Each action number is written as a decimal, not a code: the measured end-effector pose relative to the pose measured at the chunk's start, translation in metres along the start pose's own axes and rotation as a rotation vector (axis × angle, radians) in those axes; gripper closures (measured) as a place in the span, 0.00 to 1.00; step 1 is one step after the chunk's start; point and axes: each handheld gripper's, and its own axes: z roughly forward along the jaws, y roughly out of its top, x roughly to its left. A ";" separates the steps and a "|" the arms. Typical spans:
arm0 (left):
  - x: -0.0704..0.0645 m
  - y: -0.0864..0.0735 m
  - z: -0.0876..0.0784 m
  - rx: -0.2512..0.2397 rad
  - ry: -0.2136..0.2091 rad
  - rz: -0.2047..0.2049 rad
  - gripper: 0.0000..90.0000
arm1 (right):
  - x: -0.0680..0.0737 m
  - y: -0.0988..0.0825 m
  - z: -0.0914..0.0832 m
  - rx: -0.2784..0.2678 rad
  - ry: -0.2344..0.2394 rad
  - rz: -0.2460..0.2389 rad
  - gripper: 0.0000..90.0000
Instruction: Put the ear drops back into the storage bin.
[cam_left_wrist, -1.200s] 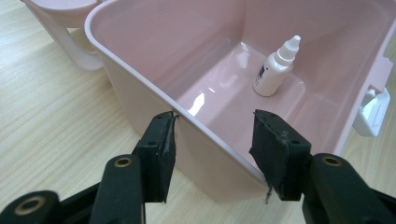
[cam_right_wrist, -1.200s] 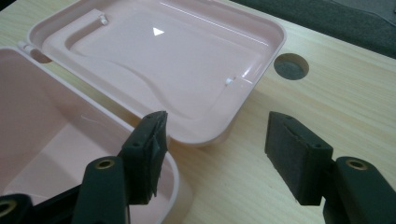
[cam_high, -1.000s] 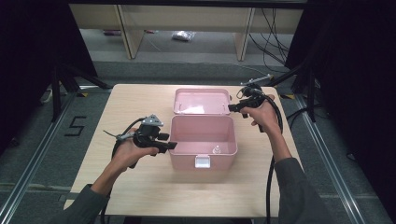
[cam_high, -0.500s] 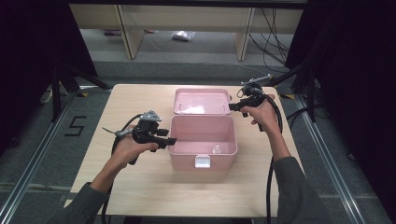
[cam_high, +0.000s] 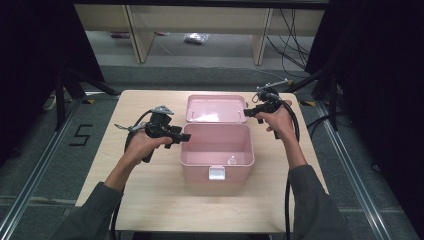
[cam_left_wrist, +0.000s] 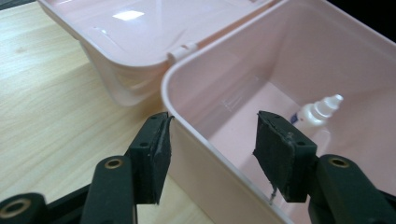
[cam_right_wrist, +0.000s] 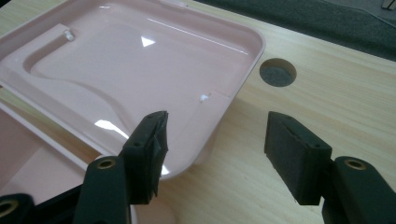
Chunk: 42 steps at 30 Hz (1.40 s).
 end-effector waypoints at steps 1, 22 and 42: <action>0.001 0.001 0.003 -0.003 0.010 -0.006 0.50 | 0.000 0.000 -0.001 0.026 0.002 0.020 0.45; 0.012 0.014 0.028 0.068 0.026 0.082 0.71 | -0.007 0.002 0.013 -0.010 -0.011 0.045 0.48; 0.007 0.014 0.029 0.052 0.061 0.090 0.77 | -0.010 0.005 0.034 -0.062 -0.006 0.059 0.61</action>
